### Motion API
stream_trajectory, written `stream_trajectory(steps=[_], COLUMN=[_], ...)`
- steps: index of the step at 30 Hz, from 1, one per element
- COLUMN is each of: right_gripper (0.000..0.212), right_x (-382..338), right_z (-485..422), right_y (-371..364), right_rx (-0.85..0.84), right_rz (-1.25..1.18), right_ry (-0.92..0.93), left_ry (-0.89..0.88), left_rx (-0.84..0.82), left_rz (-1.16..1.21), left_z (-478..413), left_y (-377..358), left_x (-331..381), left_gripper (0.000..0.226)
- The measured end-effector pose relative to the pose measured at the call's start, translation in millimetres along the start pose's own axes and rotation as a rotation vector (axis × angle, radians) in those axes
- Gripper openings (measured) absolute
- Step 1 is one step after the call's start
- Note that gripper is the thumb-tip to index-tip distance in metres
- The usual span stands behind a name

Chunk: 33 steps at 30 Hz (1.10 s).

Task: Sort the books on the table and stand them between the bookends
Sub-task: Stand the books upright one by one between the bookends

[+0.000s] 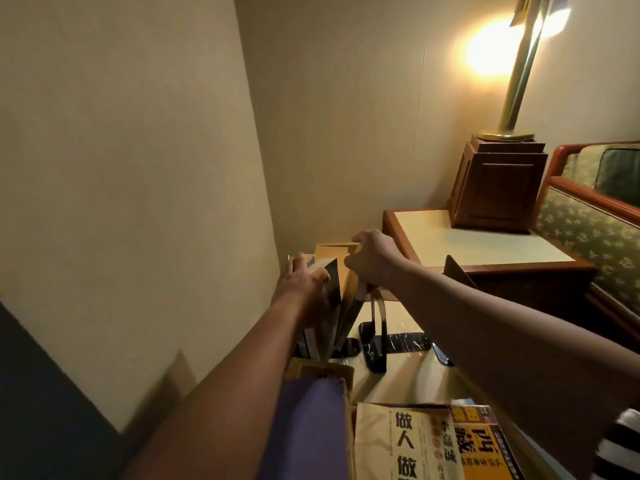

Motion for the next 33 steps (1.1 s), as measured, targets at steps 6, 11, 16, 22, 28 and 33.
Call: stream_trajectory(steps=[6, 11, 16, 22, 28, 33], right_gripper=[0.036, 0.044, 0.049, 0.065, 0.056, 0.074], right_x=[3, 8, 18, 44, 55, 66], right_z=[-4, -7, -1, -1, -12, -21], right_y=[-41, -55, -71, -95, -120, -144], right_rx=[-0.135, -0.118, -0.179, -0.271, -0.340, -0.427], right_rz=[-0.084, -0.216, -0.397, -0.777, -0.839, -0.882], right_ry=[-0.123, -0.101, -0.085, -0.109, -0.096, -0.145], left_ry=[0.060, 0.188, 0.090, -0.033, -0.035, -0.049], left_rx=[0.002, 0.199, 0.148, 0.047, 0.080, 0.121], left_rz=[0.115, 0.563, 0.587, 0.390, 0.361, 0.360], left_z=[-8, -1, 11, 15, 12, 13], left_y=[2, 18, 22, 9, -3, -6], left_x=[-3, -5, -11, -19, -18, -22], left_gripper=[0.038, 0.030, 0.034, 0.066, 0.076, 0.069])
Point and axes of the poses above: each hand's wrist, its own z-axis away from the middle knuckle, its own y-axis out of the back of the hand, x = y × z, the point moved 3 cm from there along -z, towards the middle knuckle, and after that the axes turned 11 degrees about -y, right-handed, at the moved point
